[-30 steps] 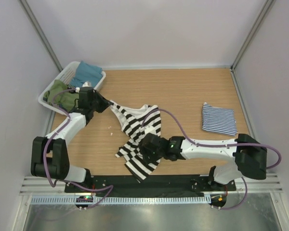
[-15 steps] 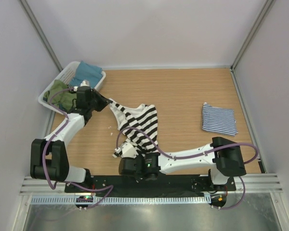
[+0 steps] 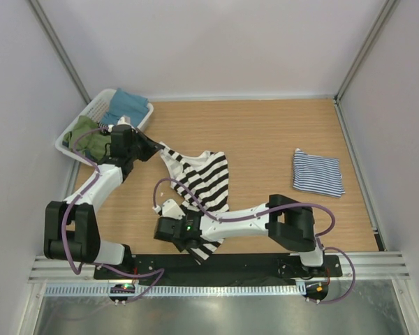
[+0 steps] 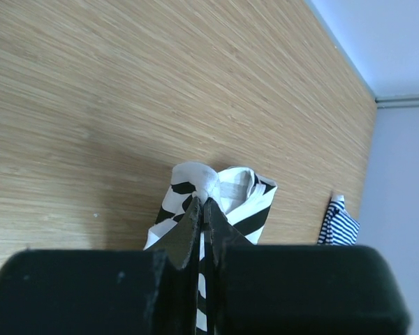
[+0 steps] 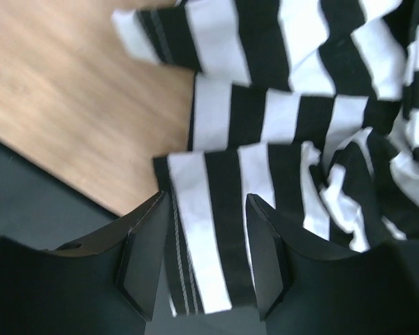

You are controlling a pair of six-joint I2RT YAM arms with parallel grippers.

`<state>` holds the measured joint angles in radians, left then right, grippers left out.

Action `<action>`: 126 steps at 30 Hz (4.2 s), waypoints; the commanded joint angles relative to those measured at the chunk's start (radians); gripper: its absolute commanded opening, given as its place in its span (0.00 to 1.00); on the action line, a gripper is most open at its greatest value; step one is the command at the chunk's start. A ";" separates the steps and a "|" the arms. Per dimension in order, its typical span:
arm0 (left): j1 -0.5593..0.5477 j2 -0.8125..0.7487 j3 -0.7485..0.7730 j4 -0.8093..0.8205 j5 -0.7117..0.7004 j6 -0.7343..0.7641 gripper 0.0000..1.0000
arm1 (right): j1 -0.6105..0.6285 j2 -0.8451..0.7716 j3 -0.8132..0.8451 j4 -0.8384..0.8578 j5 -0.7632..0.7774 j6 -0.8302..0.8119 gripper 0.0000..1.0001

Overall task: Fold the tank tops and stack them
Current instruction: Flatten the tank top out

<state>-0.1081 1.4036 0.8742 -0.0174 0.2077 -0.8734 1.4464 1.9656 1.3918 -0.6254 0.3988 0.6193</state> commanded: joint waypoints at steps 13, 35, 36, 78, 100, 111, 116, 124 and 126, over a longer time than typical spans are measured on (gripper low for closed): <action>0.004 0.014 0.037 0.048 0.036 0.004 0.00 | -0.021 0.076 0.099 0.035 -0.087 -0.058 0.47; 0.076 -0.104 0.261 -0.182 -0.025 -0.016 0.00 | -0.584 -0.700 -0.238 -0.089 0.038 -0.142 0.01; 0.093 -0.118 0.272 -0.193 -0.027 -0.021 0.00 | -0.631 -0.736 -0.229 -0.092 0.031 -0.153 0.01; -0.120 -0.643 -0.208 -0.553 -0.042 0.133 0.62 | -0.922 -1.073 -0.651 0.105 -0.331 -0.064 0.01; -0.539 -0.399 -0.356 -0.426 -0.291 -0.009 0.45 | -0.920 -1.065 -0.660 0.122 -0.318 -0.055 0.01; -0.573 -0.284 -0.366 -0.348 -0.291 -0.019 0.40 | -0.920 -1.070 -0.662 0.119 -0.314 -0.058 0.01; -0.590 -0.224 -0.365 -0.314 -0.304 -0.022 0.35 | -0.920 -1.074 -0.663 0.118 -0.319 -0.056 0.01; -0.607 -0.244 -0.350 -0.300 -0.297 -0.009 0.00 | -0.920 -1.082 -0.663 0.102 -0.275 -0.069 0.01; -0.607 -0.270 -0.321 -0.335 -0.321 0.005 0.00 | -0.920 -1.080 -0.651 0.096 -0.249 -0.073 0.01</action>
<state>-0.7105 1.1797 0.5079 -0.3531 -0.0784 -0.8841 0.5259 0.9073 0.7197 -0.5407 0.0940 0.5545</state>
